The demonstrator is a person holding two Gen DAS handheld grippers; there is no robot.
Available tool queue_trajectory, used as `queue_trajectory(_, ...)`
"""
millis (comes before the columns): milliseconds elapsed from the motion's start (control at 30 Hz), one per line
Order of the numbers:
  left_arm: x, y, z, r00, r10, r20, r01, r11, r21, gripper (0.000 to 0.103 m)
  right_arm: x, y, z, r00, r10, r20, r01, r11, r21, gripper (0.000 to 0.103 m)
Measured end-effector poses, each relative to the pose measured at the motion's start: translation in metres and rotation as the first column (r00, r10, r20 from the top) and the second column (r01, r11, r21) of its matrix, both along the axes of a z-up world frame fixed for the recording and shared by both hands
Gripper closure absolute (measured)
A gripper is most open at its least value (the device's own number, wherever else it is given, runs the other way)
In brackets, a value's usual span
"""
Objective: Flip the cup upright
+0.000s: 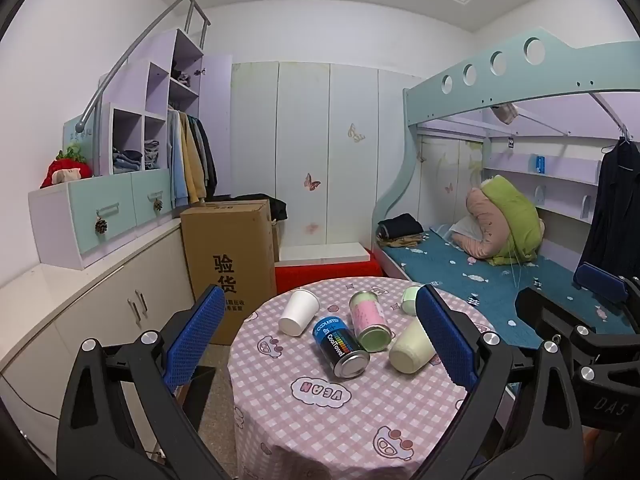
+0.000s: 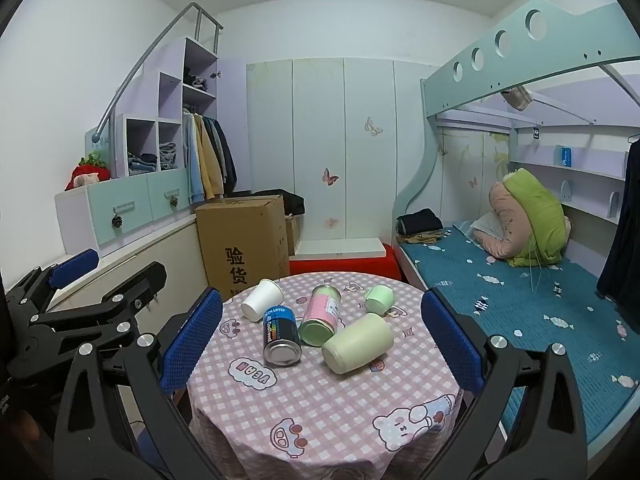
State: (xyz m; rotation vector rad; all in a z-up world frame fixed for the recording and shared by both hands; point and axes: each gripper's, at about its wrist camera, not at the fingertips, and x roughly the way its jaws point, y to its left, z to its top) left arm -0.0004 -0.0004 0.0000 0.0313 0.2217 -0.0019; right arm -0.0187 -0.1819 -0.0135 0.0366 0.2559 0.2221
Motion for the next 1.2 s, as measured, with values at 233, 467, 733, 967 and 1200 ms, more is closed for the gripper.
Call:
queue_trajectory(233, 0.000, 0.000, 0.000, 1.000, 0.000, -0.005, 0.000, 1.000, -0.003, 0.007, 0.000, 0.000, 0.000, 1.000, 0.000, -0.001, 0.000, 1.000, -0.003, 0.007)
queue_trajectory(467, 0.000, 0.000, 0.000, 1.000, 0.000, -0.008, 0.000, 1.000, -0.001, 0.007, 0.000, 0.000, 0.001, 1.000, 0.000, -0.006, 0.000, 1.000, 0.001, 0.007)
queue_trajectory(733, 0.004, 0.000, -0.006, 1.000, -0.003, -0.015, 0.003, 1.000, -0.007, 0.007, 0.004, 0.002, -0.001, 1.000, -0.003, -0.009, 0.003, 1.000, -0.003, 0.007)
queue_trajectory(967, 0.004, 0.000, -0.006, 1.000, -0.004, -0.018, 0.004, 1.000, -0.006, 0.007, 0.003, 0.002, 0.001, 1.000, -0.003, -0.013, 0.003, 1.000, -0.002, 0.007)
queue_trajectory(1200, 0.008, 0.002, -0.010, 1.000, -0.004, -0.021, 0.004, 1.000, -0.005, 0.007, 0.004, 0.002, -0.001, 1.000, -0.005, -0.017, 0.005, 1.000, -0.002, 0.007)
